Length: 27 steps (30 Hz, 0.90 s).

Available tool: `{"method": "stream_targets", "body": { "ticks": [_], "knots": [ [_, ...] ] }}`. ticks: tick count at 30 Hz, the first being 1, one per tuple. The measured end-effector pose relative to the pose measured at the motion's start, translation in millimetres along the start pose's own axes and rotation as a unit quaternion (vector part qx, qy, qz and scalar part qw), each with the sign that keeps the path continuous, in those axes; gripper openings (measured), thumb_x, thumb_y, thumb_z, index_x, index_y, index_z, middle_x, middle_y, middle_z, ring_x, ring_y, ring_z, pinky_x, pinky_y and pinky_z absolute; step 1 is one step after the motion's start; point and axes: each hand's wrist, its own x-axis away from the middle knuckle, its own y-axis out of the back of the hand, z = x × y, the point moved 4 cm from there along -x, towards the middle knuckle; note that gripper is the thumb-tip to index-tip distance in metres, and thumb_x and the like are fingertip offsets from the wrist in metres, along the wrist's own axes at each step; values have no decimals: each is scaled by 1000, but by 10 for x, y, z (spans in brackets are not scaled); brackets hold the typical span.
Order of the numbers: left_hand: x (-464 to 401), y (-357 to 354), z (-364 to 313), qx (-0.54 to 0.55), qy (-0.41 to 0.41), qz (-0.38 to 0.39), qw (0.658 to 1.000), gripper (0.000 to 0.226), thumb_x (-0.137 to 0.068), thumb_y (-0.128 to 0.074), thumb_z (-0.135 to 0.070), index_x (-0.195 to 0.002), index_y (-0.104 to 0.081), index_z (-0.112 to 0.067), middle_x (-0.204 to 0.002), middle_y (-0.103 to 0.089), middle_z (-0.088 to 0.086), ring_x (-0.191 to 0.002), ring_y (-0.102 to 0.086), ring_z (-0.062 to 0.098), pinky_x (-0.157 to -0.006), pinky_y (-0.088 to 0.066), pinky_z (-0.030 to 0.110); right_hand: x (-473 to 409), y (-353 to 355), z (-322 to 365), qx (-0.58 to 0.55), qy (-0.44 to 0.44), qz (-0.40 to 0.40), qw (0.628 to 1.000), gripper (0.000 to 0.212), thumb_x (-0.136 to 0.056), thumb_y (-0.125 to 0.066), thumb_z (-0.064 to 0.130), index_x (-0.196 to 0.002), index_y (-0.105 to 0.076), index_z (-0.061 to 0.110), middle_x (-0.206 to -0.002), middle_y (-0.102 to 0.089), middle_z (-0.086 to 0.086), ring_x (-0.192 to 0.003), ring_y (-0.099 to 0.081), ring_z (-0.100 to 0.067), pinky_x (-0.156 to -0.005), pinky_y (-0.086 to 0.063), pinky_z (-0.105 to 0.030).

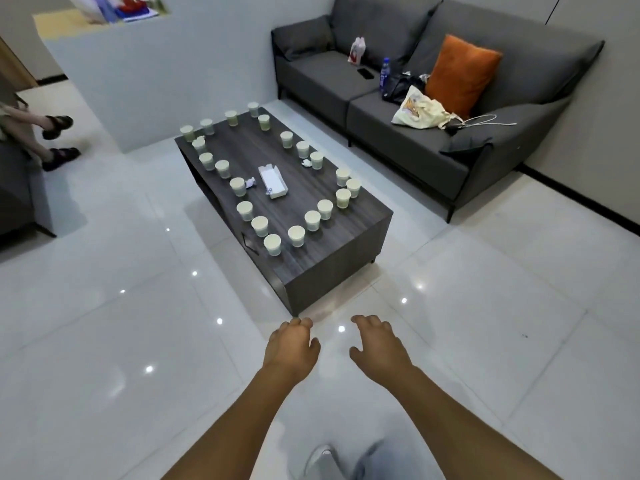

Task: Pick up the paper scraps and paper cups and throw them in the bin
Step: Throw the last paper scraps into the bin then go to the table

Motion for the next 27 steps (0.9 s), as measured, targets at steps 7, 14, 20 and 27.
{"method": "stream_targets", "body": {
  "ticks": [7,14,20,27],
  "knots": [
    [-1257,98,-598,-4,-1,2,1000,41,-95,-47,-33,-133,-47,-19,-129,-54,2,-114,-53,21,-99,-45,31,-1178,665,-529,2,1,4,1000,57,-94,-57,33,-144,-33,23,-146,-40,-2,-130,-41,-22,-103,-43,-32],
    [-2683,111,-1636,9,17,16,1000,37,-94,-48,-32,-129,-50,-20,-125,-55,2,-111,-54,22,-95,-44,33,-2445,1619,-1442,22,13,18,1000,55,-93,-56,32,-143,-35,21,-143,-42,-3,-126,-42,-23,-100,-44,-34],
    [-3695,166,-2399,13,14,35,999,37,-94,-47,-30,-128,-50,-18,-124,-56,5,-112,-53,24,-97,-43,34,-3358,2257,-2057,26,19,53,998,57,-93,-57,31,-143,-34,21,-141,-43,-4,-127,-42,-24,-98,-43,-33],
    [-4949,310,-2661,12,50,48,998,24,-94,-43,-26,-110,-53,-11,-118,-56,8,-109,-51,28,-89,-42,37,-4685,2745,-2297,46,53,99,993,55,-93,-55,29,-143,-34,19,-140,-41,-6,-126,-41,-26,-99,-43,-33]
  ]
}}
